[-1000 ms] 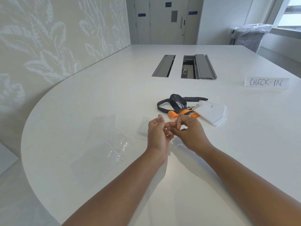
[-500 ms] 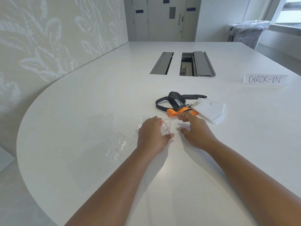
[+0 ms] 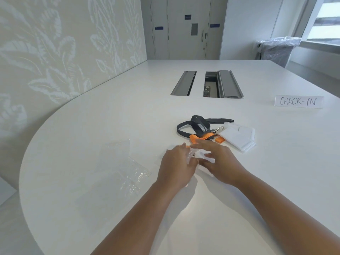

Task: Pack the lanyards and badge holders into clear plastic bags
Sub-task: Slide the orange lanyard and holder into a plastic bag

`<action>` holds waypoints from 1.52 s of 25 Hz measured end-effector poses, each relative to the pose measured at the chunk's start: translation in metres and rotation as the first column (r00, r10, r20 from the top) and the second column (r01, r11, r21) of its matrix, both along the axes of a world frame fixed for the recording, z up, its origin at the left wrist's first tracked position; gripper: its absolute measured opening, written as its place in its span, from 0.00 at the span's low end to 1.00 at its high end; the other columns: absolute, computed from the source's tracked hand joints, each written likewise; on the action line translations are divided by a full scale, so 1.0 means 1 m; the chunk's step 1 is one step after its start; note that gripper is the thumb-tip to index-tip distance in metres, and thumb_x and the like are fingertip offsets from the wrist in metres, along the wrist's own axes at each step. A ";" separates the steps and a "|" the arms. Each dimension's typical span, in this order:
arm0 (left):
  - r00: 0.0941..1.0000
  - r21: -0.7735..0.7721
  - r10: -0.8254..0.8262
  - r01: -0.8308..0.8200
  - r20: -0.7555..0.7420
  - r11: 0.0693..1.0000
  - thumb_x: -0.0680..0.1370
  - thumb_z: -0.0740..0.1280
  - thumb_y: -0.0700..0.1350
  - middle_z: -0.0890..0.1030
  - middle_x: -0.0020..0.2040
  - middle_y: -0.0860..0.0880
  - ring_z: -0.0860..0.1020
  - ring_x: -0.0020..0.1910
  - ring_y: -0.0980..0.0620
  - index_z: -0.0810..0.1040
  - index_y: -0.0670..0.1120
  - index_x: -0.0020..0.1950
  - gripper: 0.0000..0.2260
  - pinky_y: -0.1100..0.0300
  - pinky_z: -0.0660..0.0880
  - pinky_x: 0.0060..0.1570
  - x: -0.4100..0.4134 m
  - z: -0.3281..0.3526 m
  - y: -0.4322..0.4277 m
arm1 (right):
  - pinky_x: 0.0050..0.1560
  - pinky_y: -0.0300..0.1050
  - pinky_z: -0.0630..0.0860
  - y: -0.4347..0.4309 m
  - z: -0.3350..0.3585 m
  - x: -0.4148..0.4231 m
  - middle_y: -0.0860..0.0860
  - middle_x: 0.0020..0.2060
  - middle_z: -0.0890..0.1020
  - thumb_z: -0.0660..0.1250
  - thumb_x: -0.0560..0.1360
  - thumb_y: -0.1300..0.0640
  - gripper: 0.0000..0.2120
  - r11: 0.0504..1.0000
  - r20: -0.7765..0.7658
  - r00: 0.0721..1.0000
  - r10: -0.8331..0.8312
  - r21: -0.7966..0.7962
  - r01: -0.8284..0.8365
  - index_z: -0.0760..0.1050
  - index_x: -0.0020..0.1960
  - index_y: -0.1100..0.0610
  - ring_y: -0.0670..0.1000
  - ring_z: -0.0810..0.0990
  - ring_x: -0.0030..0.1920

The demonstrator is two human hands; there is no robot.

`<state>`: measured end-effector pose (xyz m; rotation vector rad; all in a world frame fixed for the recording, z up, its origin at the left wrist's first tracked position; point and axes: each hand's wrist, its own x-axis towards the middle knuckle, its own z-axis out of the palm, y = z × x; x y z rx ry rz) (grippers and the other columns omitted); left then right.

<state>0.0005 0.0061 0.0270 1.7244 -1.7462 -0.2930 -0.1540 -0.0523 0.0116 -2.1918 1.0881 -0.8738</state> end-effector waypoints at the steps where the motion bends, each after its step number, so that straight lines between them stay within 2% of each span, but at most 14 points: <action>1: 0.997 -0.038 -0.032 0.029 -0.074 0.999 0.78 0.65 0.47 0.83 0.58 0.48 0.80 0.56 0.47 0.79 0.48 0.63 0.15 0.51 0.75 0.59 0.001 0.001 0.000 | 0.62 0.36 0.75 0.000 0.000 0.000 0.39 0.67 0.76 0.73 0.74 0.59 0.20 1.000 0.030 1.000 0.003 0.003 -0.003 0.78 0.64 0.44 0.39 0.74 0.66; 5: 0.954 -0.186 -0.175 0.131 -0.245 0.974 0.77 0.61 0.44 0.84 0.55 0.60 0.81 0.50 0.58 0.79 0.60 0.61 0.17 0.36 0.70 0.64 0.004 -0.006 -0.001 | 0.60 0.43 0.78 0.002 0.009 -0.001 0.44 0.55 0.85 0.76 0.72 0.61 0.17 0.996 0.241 0.970 -0.032 0.092 0.010 0.83 0.59 0.50 0.42 0.82 0.56; 8: 0.954 -0.244 -0.120 0.052 -0.274 0.968 0.76 0.63 0.42 0.79 0.60 0.62 0.78 0.61 0.55 0.81 0.58 0.60 0.17 0.31 0.61 0.68 0.003 -0.008 -0.004 | 0.51 0.38 0.81 0.004 0.018 -0.003 0.47 0.48 0.87 0.75 0.71 0.64 0.13 0.990 0.332 0.940 -0.082 0.137 0.038 0.85 0.55 0.54 0.41 0.85 0.48; 12: 0.963 -0.404 -0.006 -0.107 -0.268 0.908 0.73 0.67 0.39 0.80 0.55 0.55 0.77 0.56 0.52 0.84 0.53 0.55 0.14 0.48 0.74 0.60 0.001 -0.009 -0.005 | 0.44 0.29 0.76 0.009 0.022 -0.004 0.45 0.42 0.87 0.75 0.71 0.65 0.11 0.981 0.413 0.891 -0.187 0.118 0.151 0.86 0.48 0.51 0.38 0.84 0.39; 15: 0.902 -0.311 0.160 -0.299 -0.401 0.902 0.74 0.72 0.42 0.75 0.49 0.51 0.78 0.43 0.55 0.80 0.48 0.58 0.13 0.69 0.75 0.45 0.001 -0.003 -0.002 | 0.46 0.31 0.78 0.011 0.023 -0.004 0.46 0.42 0.87 0.77 0.70 0.66 0.09 0.977 0.470 0.856 -0.214 0.093 0.193 0.87 0.46 0.54 0.38 0.84 0.41; 17: 0.780 -0.106 0.225 -0.348 -0.585 0.932 0.74 0.72 0.42 0.77 0.45 0.52 0.82 0.36 0.54 0.75 0.48 0.62 0.17 0.74 0.73 0.40 -0.001 0.002 0.001 | 0.49 0.31 0.78 0.013 0.024 -0.003 0.46 0.44 0.87 0.76 0.69 0.69 0.11 0.977 0.522 0.826 -0.211 0.094 0.190 0.86 0.44 0.53 0.39 0.85 0.44; 20: 0.481 0.090 0.225 -0.288 -0.847 0.953 0.75 0.68 0.36 0.83 0.42 0.47 0.86 0.36 0.51 0.71 0.46 0.60 0.16 0.62 0.80 0.43 -0.008 0.010 0.005 | 0.48 0.31 0.78 0.016 0.022 0.001 0.44 0.45 0.85 0.74 0.70 0.71 0.13 0.976 0.544 0.813 -0.208 0.060 0.210 0.85 0.42 0.53 0.38 0.84 0.46; 23: 0.204 0.097 0.140 -0.209 -0.969 0.973 0.74 0.68 0.33 0.83 0.46 0.39 0.86 0.42 0.46 0.72 0.42 0.57 0.13 0.57 0.82 0.45 -0.011 0.015 0.007 | 0.50 0.35 0.79 0.016 0.019 0.002 0.44 0.47 0.85 0.75 0.70 0.70 0.13 0.965 0.559 0.797 -0.227 0.020 0.261 0.85 0.43 0.52 0.41 0.85 0.47; 26: -0.162 0.179 0.176 -0.003 -0.971 0.984 0.74 0.69 0.39 0.82 0.43 0.37 0.83 0.43 0.41 0.74 0.37 0.52 0.09 0.49 0.83 0.48 -0.007 0.018 0.006 | 0.52 0.38 0.80 0.016 0.019 0.001 0.44 0.49 0.86 0.74 0.71 0.70 0.14 0.962 0.564 0.798 -0.215 -0.019 0.273 0.85 0.43 0.51 0.44 0.85 0.50; 27: -0.188 0.202 0.209 0.053 -0.960 0.978 0.76 0.70 0.41 0.82 0.44 0.36 0.83 0.44 0.41 0.76 0.36 0.52 0.10 0.50 0.83 0.47 -0.004 0.018 0.006 | 0.52 0.38 0.80 0.016 0.019 0.001 0.44 0.49 0.86 0.74 0.71 0.71 0.14 0.965 0.563 0.802 -0.203 -0.027 0.263 0.85 0.43 0.51 0.44 0.85 0.50; 29: -0.126 0.214 0.223 0.083 -0.967 0.973 0.76 0.71 0.38 0.81 0.44 0.37 0.83 0.43 0.43 0.78 0.33 0.51 0.08 0.54 0.83 0.46 -0.001 0.016 0.006 | 0.51 0.37 0.80 0.018 0.019 0.003 0.43 0.49 0.85 0.73 0.71 0.72 0.14 0.969 0.549 0.817 -0.178 -0.046 0.243 0.85 0.42 0.52 0.43 0.85 0.49; 32: -0.060 0.200 0.200 -0.003 -0.978 0.980 0.76 0.70 0.32 0.82 0.41 0.40 0.84 0.39 0.49 0.78 0.35 0.49 0.04 0.58 0.83 0.43 -0.001 0.014 0.006 | 0.52 0.36 0.79 0.019 0.019 0.007 0.44 0.52 0.84 0.73 0.71 0.71 0.11 0.977 0.522 0.836 -0.169 -0.023 0.212 0.85 0.43 0.55 0.43 0.84 0.50; 35: -0.009 0.191 0.191 -0.123 -0.981 0.974 0.76 0.71 0.34 0.82 0.43 0.40 0.84 0.39 0.49 0.78 0.36 0.51 0.05 0.56 0.83 0.43 -0.002 0.009 0.003 | 0.49 0.35 0.78 0.017 0.022 0.009 0.47 0.47 0.85 0.75 0.71 0.67 0.10 0.963 0.573 0.774 -0.268 0.194 0.189 0.85 0.45 0.52 0.42 0.84 0.47; 38: 0.025 0.184 0.192 -0.192 -0.981 0.964 0.77 0.70 0.35 0.81 0.44 0.42 0.84 0.39 0.50 0.78 0.40 0.49 0.04 0.54 0.83 0.43 -0.003 0.006 0.000 | 0.53 0.44 0.80 0.017 0.023 0.011 0.54 0.41 0.87 0.75 0.72 0.65 0.09 0.908 0.657 0.671 -0.343 0.415 0.057 0.82 0.52 0.59 0.51 0.87 0.46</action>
